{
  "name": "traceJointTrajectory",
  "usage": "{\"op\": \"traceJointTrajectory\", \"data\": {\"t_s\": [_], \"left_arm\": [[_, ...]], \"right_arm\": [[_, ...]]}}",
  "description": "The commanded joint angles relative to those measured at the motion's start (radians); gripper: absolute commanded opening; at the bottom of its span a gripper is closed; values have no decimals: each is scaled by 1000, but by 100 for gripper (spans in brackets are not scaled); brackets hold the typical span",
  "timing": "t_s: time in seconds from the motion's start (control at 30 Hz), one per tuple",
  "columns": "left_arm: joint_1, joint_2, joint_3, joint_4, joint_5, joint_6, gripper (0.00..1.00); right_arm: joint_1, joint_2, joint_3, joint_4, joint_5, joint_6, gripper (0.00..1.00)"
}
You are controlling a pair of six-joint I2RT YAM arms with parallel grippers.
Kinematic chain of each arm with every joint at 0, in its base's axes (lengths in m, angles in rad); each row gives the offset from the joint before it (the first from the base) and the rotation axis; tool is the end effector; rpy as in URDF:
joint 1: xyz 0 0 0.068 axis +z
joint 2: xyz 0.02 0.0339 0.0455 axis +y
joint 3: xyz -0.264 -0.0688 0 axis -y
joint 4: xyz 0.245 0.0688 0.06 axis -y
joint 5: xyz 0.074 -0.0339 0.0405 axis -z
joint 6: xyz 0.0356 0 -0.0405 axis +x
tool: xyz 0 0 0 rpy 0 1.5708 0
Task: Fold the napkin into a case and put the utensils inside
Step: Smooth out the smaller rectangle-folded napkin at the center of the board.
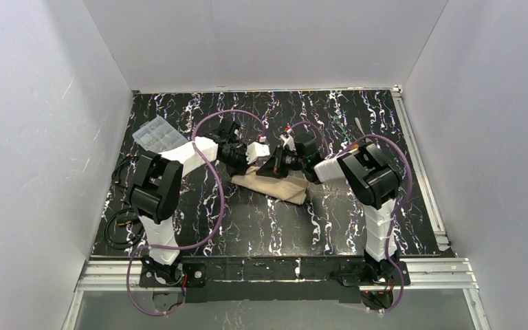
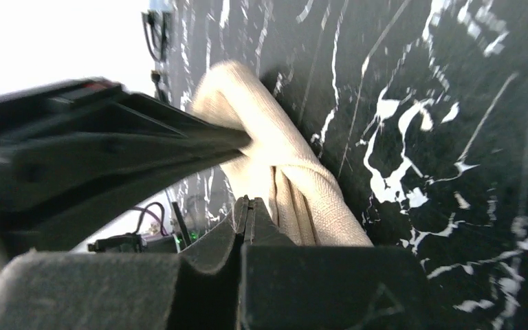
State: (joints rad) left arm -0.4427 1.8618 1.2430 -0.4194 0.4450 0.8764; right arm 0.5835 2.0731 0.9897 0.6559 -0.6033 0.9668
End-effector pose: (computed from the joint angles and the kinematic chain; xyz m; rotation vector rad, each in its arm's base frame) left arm 0.3404 -0.1783 0.1817 1.6553 1.8828 -0.4060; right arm 0.3301 0.2421 0.1137 -0.0135 2.2965 1.5143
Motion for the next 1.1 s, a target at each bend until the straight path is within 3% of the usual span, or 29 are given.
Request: {"op": "traceJointTrajectory", "data": {"t_s": [0.0, 0.33, 0.57, 0.73, 0.93, 1.07], "left_arm": [[-8, 11, -40, -30, -14, 27, 0], [-19, 6, -56, -13, -30, 30, 0], [-22, 1, -69, 1, -46, 27, 0], [-29, 0, -76, 7, -55, 33, 0], [-34, -2, -83, 16, -72, 41, 0], [-37, -1, -88, 20, -82, 46, 0]], "right_arm": [[-49, -91, 33, -3, -40, -28, 1], [-23, 1, 116, 15, -42, 27, 1], [-135, -234, -47, -121, -76, -104, 1], [-172, -383, -158, -186, -190, -142, 1], [-169, -465, -293, -265, -275, -192, 1], [-182, -431, -346, -269, -289, -228, 1]]}}
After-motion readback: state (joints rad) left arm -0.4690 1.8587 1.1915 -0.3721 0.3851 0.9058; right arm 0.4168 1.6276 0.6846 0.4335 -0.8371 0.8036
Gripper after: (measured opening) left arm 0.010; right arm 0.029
